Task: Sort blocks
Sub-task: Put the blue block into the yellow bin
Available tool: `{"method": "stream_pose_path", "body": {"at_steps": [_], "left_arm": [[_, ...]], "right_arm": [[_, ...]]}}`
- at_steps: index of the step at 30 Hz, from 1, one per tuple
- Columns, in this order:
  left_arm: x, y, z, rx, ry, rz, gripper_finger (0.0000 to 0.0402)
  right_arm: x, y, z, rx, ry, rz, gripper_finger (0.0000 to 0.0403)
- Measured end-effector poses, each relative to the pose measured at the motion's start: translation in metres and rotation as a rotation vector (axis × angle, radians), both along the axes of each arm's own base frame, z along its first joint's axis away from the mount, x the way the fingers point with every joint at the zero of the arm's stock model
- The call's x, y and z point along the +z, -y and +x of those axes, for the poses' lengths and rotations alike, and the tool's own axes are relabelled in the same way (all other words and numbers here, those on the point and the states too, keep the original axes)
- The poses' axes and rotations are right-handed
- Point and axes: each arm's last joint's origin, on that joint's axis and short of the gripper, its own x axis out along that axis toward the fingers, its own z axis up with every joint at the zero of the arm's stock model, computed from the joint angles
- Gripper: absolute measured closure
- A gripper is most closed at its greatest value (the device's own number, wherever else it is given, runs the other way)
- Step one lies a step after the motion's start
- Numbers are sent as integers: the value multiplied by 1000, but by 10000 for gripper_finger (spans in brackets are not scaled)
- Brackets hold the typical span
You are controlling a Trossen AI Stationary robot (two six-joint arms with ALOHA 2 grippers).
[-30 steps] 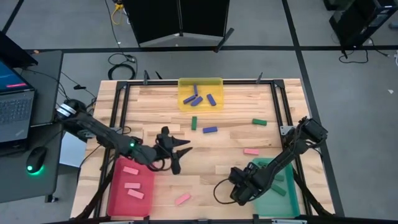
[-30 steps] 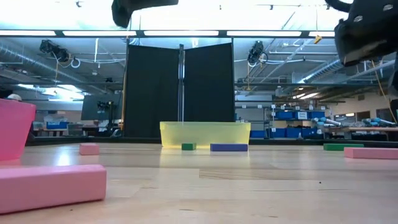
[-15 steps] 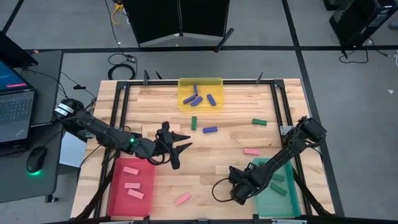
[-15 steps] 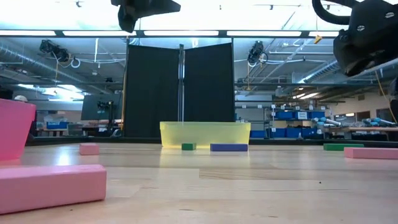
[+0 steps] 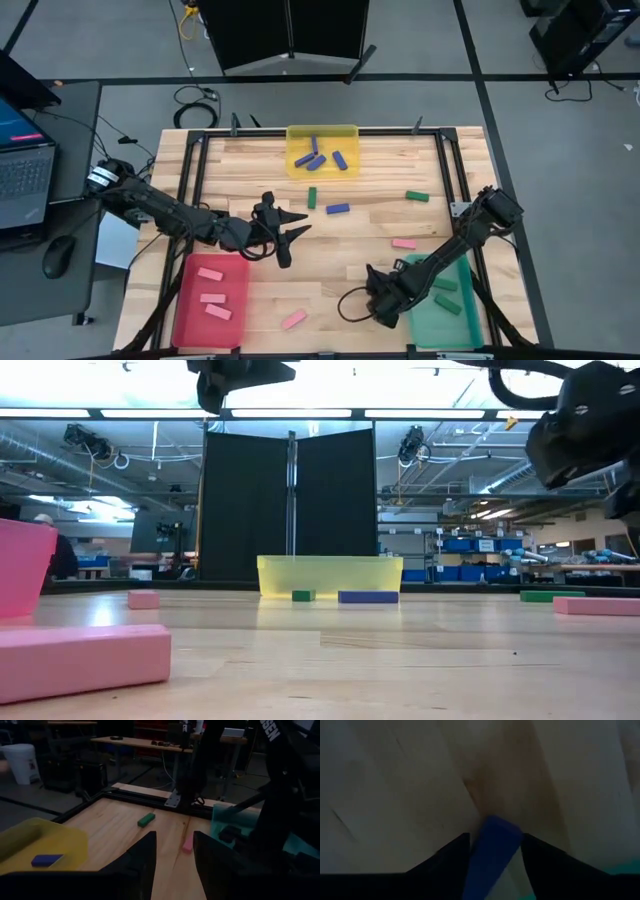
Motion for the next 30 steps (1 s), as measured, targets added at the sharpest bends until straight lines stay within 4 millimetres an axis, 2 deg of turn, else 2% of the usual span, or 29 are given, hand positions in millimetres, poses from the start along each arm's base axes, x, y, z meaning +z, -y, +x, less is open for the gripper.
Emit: {"method": "stream_pose_path", "body": {"at_steps": [6, 9, 12, 18, 21, 25, 30], "left_arm": [[1, 0, 0, -1, 7, -3, 266], [1, 0, 0, -1, 7, -3, 266], [1, 0, 0, -1, 8, -4, 266], [1, 0, 0, -1, 10, -7, 266], [1, 0, 0, -1, 10, -7, 266], [2, 0, 0, 0, 19, -11, 266], [3, 0, 1, 0, 34, -14, 266]], "right_arm": [[-1, 7, 6, 49, 20, -15, 266], [-1, 8, 8, 95, 33, -18, 276], [-1, 9, 10, 126, 49, -17, 265], [-1, 10, 9, 192, 30, -6, 203], [-1, 10, 9, 205, 30, -7, 186], [-1, 10, 9, 222, 38, -22, 189], [-6, 13, 5, 229, 38, -27, 223]]}}
